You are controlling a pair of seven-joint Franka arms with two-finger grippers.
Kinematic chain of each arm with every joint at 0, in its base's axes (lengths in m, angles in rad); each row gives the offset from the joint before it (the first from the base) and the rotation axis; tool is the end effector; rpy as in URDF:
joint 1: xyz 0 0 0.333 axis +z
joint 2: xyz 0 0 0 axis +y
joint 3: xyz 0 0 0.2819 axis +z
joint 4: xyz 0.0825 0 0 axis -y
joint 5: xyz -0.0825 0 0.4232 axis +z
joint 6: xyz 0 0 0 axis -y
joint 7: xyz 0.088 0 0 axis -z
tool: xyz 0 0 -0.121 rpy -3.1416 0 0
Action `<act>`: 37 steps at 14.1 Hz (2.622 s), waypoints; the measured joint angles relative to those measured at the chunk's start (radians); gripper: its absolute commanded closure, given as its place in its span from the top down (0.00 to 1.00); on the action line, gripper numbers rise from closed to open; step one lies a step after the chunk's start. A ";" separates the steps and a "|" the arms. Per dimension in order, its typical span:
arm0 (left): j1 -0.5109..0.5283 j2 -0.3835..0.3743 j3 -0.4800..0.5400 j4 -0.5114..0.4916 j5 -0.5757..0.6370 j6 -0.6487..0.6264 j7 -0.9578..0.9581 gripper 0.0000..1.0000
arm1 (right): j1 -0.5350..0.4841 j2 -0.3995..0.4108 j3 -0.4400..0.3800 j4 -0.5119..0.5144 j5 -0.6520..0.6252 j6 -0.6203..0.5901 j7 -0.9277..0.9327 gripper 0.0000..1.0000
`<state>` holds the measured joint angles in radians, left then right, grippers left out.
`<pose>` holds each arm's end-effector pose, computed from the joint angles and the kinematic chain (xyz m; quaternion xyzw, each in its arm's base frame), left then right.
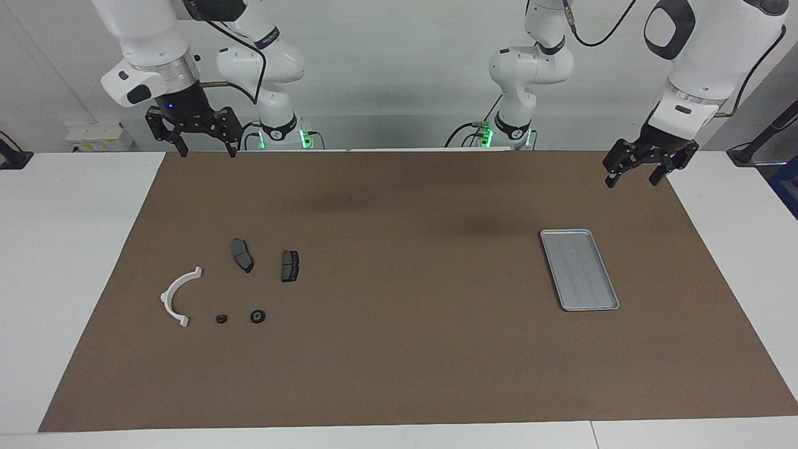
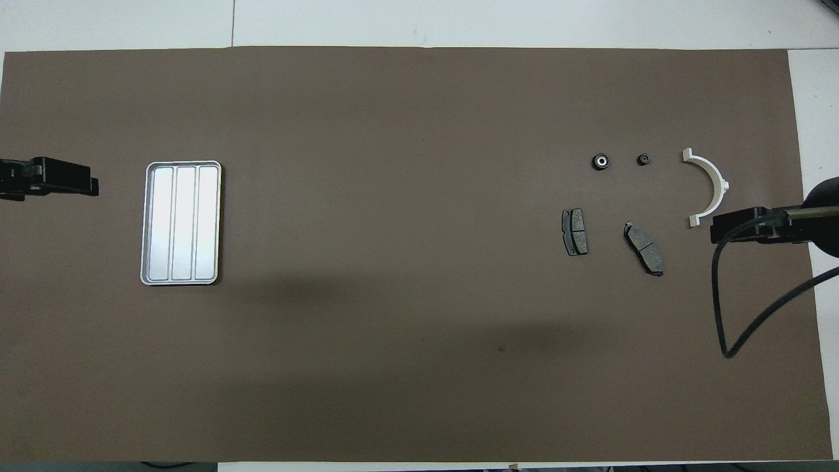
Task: Pick bearing gear from pile to tray
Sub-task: 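Reach the right gripper over the small dark bearing, then lower and close the right gripper on the dark bearing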
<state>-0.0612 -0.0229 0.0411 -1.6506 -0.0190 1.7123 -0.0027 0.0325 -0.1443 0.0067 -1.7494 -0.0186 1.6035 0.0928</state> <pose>0.6010 -0.0139 0.5619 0.9990 -0.0077 0.0422 0.0104 0.5543 0.0197 0.5707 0.9996 -0.0265 -0.0002 0.0098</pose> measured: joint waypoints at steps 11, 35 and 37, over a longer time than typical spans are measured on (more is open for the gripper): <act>0.000 -0.016 0.000 -0.036 0.000 0.026 0.000 1.00 | 0.004 0.217 0.001 -0.055 -0.008 0.247 0.224 0.97; 0.001 -0.020 0.003 -0.045 0.000 0.048 0.000 1.00 | 0.038 0.621 0.001 0.018 -0.044 0.656 0.459 0.92; 0.001 -0.020 0.003 -0.045 0.000 0.059 0.000 1.00 | 0.038 0.647 0.000 0.037 -0.044 0.660 0.464 0.92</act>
<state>-0.0607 -0.0426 0.0442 -1.6959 -0.0190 1.7709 -0.0029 0.0703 0.5030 0.0067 -1.7120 -0.0631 2.2639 0.5568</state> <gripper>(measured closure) 0.000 0.097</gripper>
